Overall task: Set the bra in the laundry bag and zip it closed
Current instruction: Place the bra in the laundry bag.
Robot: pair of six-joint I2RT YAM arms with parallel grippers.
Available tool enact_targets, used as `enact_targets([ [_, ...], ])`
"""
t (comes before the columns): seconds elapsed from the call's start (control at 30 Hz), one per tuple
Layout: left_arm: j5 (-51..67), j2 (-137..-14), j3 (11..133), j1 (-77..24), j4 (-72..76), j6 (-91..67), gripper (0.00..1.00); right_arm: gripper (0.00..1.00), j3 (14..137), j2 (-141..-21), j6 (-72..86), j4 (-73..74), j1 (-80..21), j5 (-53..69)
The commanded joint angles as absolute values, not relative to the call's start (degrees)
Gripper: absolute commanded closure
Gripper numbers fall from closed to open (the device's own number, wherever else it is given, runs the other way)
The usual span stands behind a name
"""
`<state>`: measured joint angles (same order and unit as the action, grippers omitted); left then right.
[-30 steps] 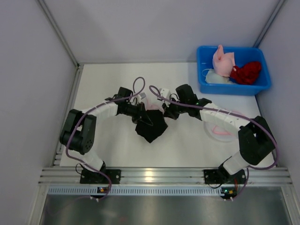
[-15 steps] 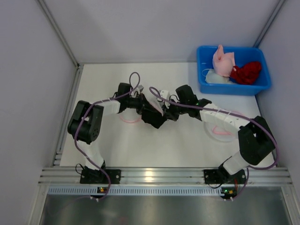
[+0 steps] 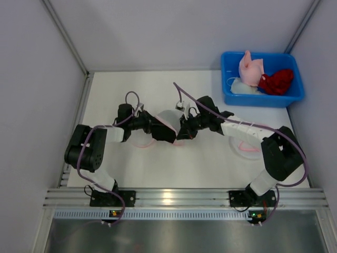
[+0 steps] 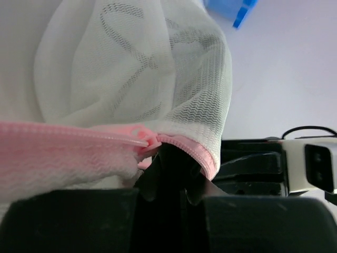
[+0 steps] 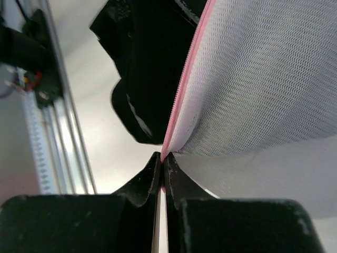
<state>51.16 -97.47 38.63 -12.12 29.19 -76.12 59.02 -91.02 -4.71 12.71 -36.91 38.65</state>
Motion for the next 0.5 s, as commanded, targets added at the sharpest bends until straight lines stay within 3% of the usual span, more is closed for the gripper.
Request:
enact_targets([
  [0.0,47.3,-93.0,39.5,-12.4,36.6,-81.2,1.00,1.00,59.1,-92.0,15.5,1.1,-36.9,48.8],
  [0.3,32.5,-92.3,45.0,-16.2,17.3,-74.7,1.00,1.00,49.0,-94.4,50.3,-28.7,-35.8,52.9],
  [0.4,31.6,-93.2,48.9,-16.7,9.1,-72.3,1.00,1.00,48.1,-95.4,53.3,-32.5,-34.4,52.3],
  [0.47,31.2,-92.5,49.5,-16.4,3.8,-69.9,1.00,1.00,49.3,-95.1,48.4,-26.9,-32.9,51.2],
])
